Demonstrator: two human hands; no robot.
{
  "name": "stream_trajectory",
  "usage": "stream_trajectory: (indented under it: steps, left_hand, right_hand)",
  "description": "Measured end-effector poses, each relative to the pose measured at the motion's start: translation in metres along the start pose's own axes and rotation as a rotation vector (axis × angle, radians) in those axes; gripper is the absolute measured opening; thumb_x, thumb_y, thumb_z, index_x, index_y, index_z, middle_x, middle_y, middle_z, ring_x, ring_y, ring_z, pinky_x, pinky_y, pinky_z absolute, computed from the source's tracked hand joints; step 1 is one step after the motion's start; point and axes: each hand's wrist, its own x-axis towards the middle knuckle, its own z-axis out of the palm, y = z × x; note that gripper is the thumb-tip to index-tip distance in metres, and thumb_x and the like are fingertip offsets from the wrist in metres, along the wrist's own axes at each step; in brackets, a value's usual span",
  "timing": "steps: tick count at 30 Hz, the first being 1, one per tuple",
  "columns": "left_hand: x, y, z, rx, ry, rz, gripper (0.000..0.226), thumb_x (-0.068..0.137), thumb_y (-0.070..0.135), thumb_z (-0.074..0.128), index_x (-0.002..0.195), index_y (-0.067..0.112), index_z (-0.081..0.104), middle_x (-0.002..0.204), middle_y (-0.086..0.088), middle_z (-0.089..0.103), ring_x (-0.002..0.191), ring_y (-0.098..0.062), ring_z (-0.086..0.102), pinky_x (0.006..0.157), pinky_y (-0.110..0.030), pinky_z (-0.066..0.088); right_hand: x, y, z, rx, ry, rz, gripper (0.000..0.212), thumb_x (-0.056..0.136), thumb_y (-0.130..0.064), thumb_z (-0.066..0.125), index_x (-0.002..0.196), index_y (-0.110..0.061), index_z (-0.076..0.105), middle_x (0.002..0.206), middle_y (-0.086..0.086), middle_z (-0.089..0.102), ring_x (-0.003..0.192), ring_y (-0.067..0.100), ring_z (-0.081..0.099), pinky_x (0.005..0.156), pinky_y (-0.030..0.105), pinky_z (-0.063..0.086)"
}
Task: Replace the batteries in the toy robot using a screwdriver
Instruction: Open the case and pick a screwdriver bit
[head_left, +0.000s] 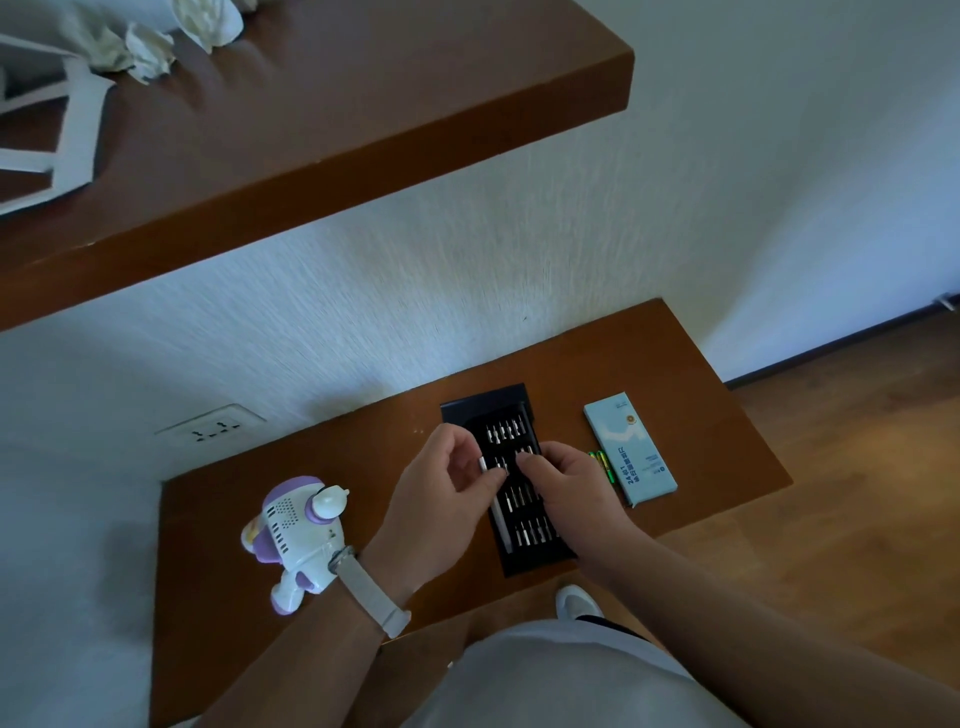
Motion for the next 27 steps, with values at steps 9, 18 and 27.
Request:
stream_trajectory:
  steps: [9, 18, 27]
  left_hand:
    - [-0.021, -0.018, 0.012, -0.61, 0.11, -0.439, 0.011, 0.094, 0.019, 0.069, 0.087, 0.021, 0.077, 0.087, -0.003, 0.077, 0.084, -0.017, 0.075, 0.069, -0.024, 0.059]
    - [-0.043, -0.059, -0.014, -0.853, 0.327, -0.653, 0.017, 0.094, 0.018, 0.067, 0.083, 0.017, 0.079, 0.085, -0.01, 0.076, 0.076, -0.021, 0.074, 0.063, -0.025, 0.059]
    - [-0.074, -0.091, -0.023, -0.818, 0.372, -0.693, 0.019, 0.095, 0.018, 0.067, 0.08, 0.02, 0.078, 0.08, -0.007, 0.075, 0.07, -0.015, 0.072, 0.058, -0.023, 0.057]
  right_hand:
    - [0.024, 0.03, 0.004, -0.091, -0.014, 0.091, 0.015, 0.095, -0.032, 0.059, 0.101, -0.021, 0.068, 0.09, 0.007, 0.076, 0.082, 0.026, 0.075, 0.069, 0.042, 0.061]
    - [0.07, 0.088, 0.009, -0.422, -0.043, 0.278, 0.026, 0.095, -0.037, 0.055, 0.077, -0.018, 0.057, 0.057, -0.005, 0.059, 0.048, 0.01, 0.057, 0.049, 0.025, 0.045]
    - [0.115, 0.103, 0.049, -0.561, 0.03, 0.204, 0.024, 0.099, -0.038, 0.051, 0.105, -0.017, 0.061, 0.098, 0.015, 0.07, 0.088, 0.033, 0.069, 0.078, 0.05, 0.059]
